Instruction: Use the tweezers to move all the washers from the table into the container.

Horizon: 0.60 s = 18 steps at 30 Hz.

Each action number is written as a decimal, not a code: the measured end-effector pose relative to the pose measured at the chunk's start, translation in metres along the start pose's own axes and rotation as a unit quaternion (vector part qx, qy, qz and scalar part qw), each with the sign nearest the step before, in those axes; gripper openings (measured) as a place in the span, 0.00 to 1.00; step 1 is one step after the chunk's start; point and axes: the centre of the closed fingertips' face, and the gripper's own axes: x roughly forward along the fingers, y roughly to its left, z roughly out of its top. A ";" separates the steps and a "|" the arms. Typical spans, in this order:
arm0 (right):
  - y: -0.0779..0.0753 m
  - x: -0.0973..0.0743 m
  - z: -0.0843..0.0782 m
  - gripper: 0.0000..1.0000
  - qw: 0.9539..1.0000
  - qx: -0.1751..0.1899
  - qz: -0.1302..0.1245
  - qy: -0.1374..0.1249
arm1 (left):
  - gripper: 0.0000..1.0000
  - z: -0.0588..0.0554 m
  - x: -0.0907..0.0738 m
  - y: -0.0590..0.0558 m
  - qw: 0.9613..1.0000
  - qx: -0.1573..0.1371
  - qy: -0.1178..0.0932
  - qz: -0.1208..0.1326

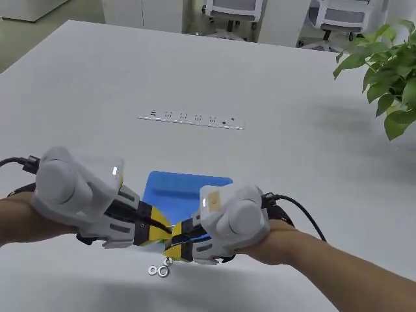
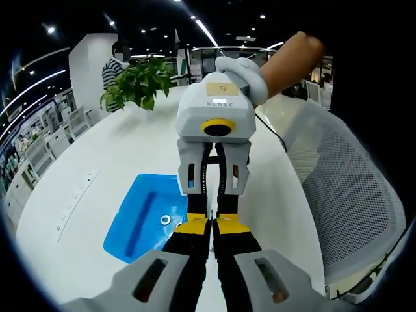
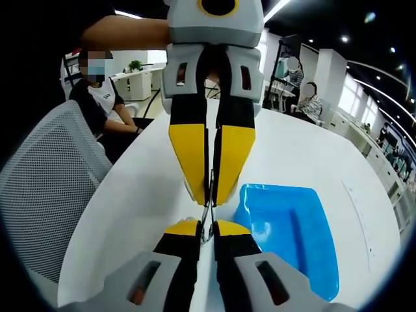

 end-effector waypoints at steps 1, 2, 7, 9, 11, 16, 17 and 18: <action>0.000 -0.001 0.000 0.09 1.000 0.000 0.000 0.000 | 0.06 0.000 0.000 0.000 1.000 -0.001 0.000 0.000; 0.001 -0.001 0.000 0.09 1.000 -0.001 0.001 -0.001 | 0.06 0.000 0.000 -0.001 1.000 -0.002 -0.001 -0.002; 0.000 -0.001 0.000 0.08 1.000 0.000 0.002 0.001 | 0.06 0.001 0.000 -0.002 1.000 -0.002 0.001 -0.001; 0.000 -0.001 0.000 0.08 1.000 0.001 0.002 0.002 | 0.06 0.001 0.000 -0.002 1.000 -0.001 0.002 0.000; 0.000 -0.001 0.000 0.08 1.000 0.000 0.002 0.003 | 0.06 0.000 0.000 -0.002 1.000 -0.001 0.003 0.000; 0.001 -0.001 -0.001 0.08 1.000 0.001 0.003 0.004 | 0.06 0.000 0.000 -0.002 1.000 -0.002 0.005 0.001; 0.001 -0.001 0.000 0.08 1.000 0.001 0.003 0.004 | 0.06 0.001 0.000 -0.002 1.000 -0.002 0.005 0.001; 0.001 -0.002 0.000 0.08 1.000 0.001 0.002 0.003 | 0.06 0.001 0.000 -0.002 1.000 -0.002 0.004 0.002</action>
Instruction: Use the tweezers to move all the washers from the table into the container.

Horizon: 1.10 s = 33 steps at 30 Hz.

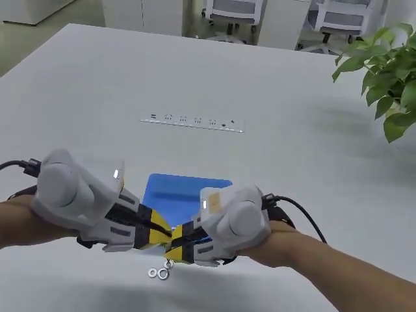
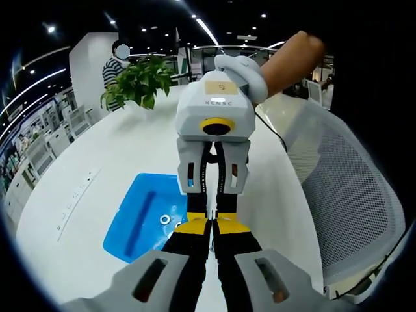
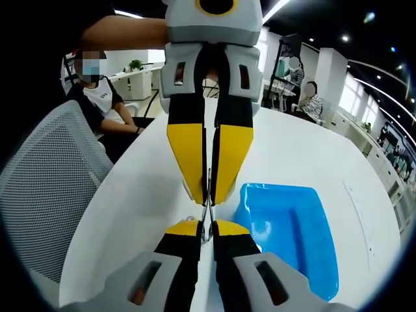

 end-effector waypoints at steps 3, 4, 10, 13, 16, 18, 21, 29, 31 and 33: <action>0.000 -0.001 0.001 0.08 1.000 0.001 0.000 -0.001 | 0.06 0.002 -0.001 0.000 1.000 -0.002 -0.002 0.001; 0.000 -0.001 0.001 0.08 1.000 0.003 -0.001 -0.002 | 0.07 0.002 -0.001 0.000 1.000 -0.002 -0.003 0.002; 0.000 -0.004 0.002 0.08 1.000 0.001 -0.003 0.001 | 0.11 0.008 -0.007 0.003 1.000 -0.015 -0.018 0.011; 0.001 -0.006 0.004 0.08 1.000 -0.001 -0.002 0.001 | 0.13 0.009 -0.009 0.003 0.999 -0.020 -0.025 0.015; 0.000 -0.010 0.008 0.08 1.000 -0.001 -0.004 -0.002 | 0.19 0.009 -0.011 0.003 0.999 -0.033 -0.031 0.017; -0.001 -0.012 0.010 0.08 1.000 -0.001 -0.006 -0.003 | 0.23 0.010 -0.013 0.003 0.998 -0.038 -0.036 0.021; -0.002 -0.014 0.014 0.08 1.000 0.000 -0.006 -0.005 | 0.29 0.010 -0.015 0.005 0.997 -0.050 -0.044 0.033; -0.005 -0.022 0.026 0.08 1.000 0.005 -0.008 -0.017 | 0.52 0.009 -0.023 0.010 0.993 -0.072 -0.064 0.066; -0.007 -0.024 0.028 0.08 1.000 0.002 -0.008 -0.016 | 0.56 0.011 -0.026 0.010 0.992 -0.071 -0.073 0.074; -0.009 -0.027 0.031 0.08 1.000 -0.001 -0.009 -0.017 | 0.59 0.013 -0.030 0.011 0.990 -0.082 -0.083 0.082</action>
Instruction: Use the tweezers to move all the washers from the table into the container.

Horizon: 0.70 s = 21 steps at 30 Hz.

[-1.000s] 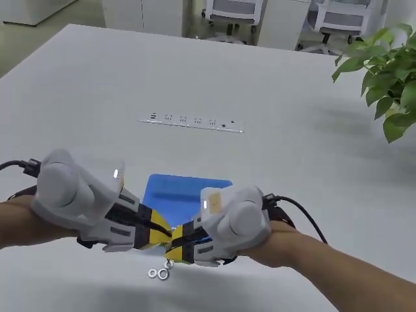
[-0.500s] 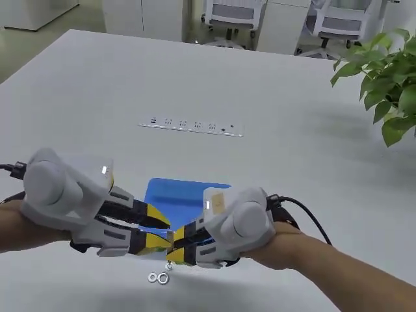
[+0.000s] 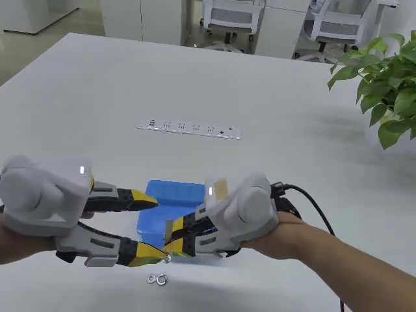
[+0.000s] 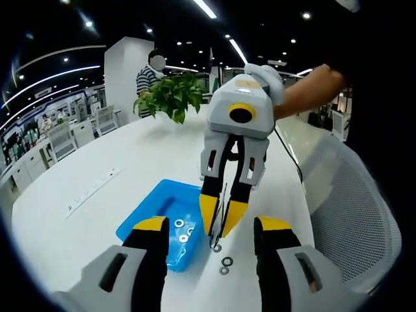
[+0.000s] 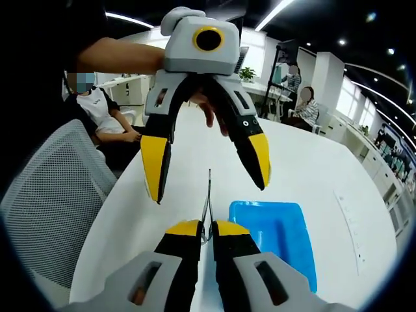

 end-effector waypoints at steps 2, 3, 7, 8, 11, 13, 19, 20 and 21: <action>-0.002 -0.003 0.004 0.08 1.000 -0.003 -0.002 0.000 | 0.64 0.002 -0.002 0.002 1.000 -0.004 -0.007 0.010; -0.003 -0.004 0.006 0.08 1.000 -0.005 -0.002 0.000 | 0.68 0.001 -0.003 0.003 1.000 -0.005 -0.007 0.014; -0.008 -0.009 0.013 0.08 1.000 -0.007 -0.004 0.000 | 0.78 -0.003 -0.005 0.004 0.999 -0.024 0.002 0.024; -0.009 -0.010 0.014 0.08 1.000 -0.007 -0.004 0.000 | 0.78 -0.004 -0.006 0.004 0.999 -0.024 0.002 0.028; -0.014 -0.014 0.017 0.08 1.000 -0.006 -0.006 -0.003 | 0.81 -0.002 -0.009 0.003 0.999 -0.030 -0.005 0.031; -0.018 -0.016 0.018 0.08 1.000 -0.009 -0.009 -0.002 | 0.83 -0.001 -0.010 0.004 0.999 -0.033 -0.010 0.035; -0.029 -0.021 0.019 0.08 1.000 -0.013 -0.015 -0.001 | 0.89 0.002 -0.013 0.003 0.998 -0.037 -0.017 0.041; -0.031 -0.021 0.019 0.08 1.000 -0.014 -0.016 0.000 | 0.91 0.003 -0.013 0.003 0.998 -0.037 -0.018 0.041; -0.032 -0.022 0.018 0.08 1.000 -0.014 -0.017 0.000 | 0.93 0.004 -0.014 0.005 0.998 -0.036 -0.020 0.047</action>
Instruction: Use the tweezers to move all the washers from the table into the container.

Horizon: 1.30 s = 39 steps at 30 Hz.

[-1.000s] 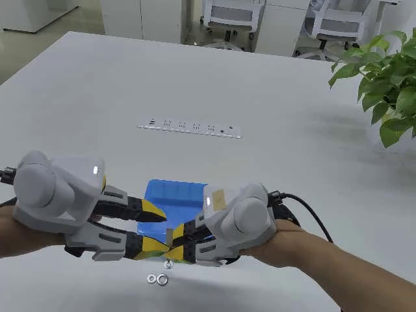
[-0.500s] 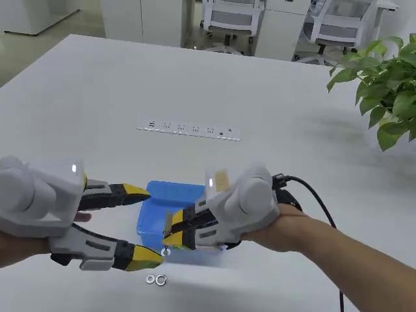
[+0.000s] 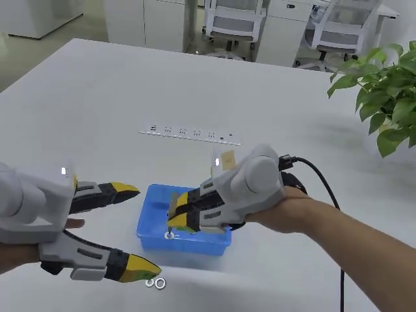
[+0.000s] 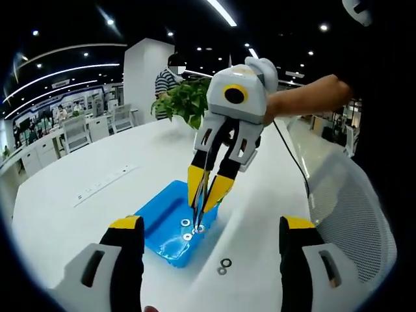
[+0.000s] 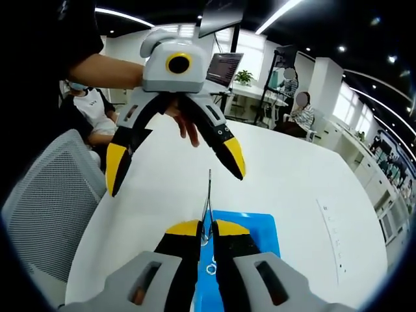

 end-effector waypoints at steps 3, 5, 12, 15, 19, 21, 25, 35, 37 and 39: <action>-0.007 -0.001 -0.002 0.08 1.000 0.000 -0.004 0.001 | 0.96 0.003 -0.001 0.003 1.000 0.003 -0.004 0.007; -0.011 0.000 -0.005 0.08 1.000 0.001 -0.006 0.002 | 0.99 0.004 -0.001 0.004 1.000 0.002 -0.007 0.010; -0.020 0.006 -0.014 0.08 1.000 0.004 -0.007 0.004 | 0.99 0.003 -0.001 0.006 1.000 -0.002 -0.007 0.011; -0.022 0.009 -0.017 0.08 1.000 0.007 -0.006 0.004 | 0.99 0.003 0.001 0.008 1.000 0.001 -0.007 0.010; -0.026 0.014 -0.020 0.08 1.000 0.008 -0.004 0.003 | 0.99 0.001 0.003 0.012 1.000 0.001 -0.005 0.009; -0.026 0.017 -0.022 0.08 1.000 0.009 -0.002 0.004 | 0.99 0.001 0.004 0.013 1.000 0.001 -0.004 0.008; -0.028 0.022 -0.026 0.08 1.000 0.010 0.001 0.004 | 0.97 0.001 0.006 0.015 1.000 0.004 -0.004 0.004; -0.029 0.033 -0.037 0.08 1.000 0.011 0.013 0.010 | 0.78 0.002 0.016 0.025 1.000 0.022 0.001 -0.013; -0.029 0.035 -0.039 0.08 1.000 0.015 0.016 0.010 | 0.74 0.002 0.017 0.026 1.000 0.024 0.002 -0.016; -0.030 0.037 -0.041 0.08 1.000 0.016 0.016 0.011 | 0.69 0.002 0.019 0.029 1.000 0.024 0.007 -0.017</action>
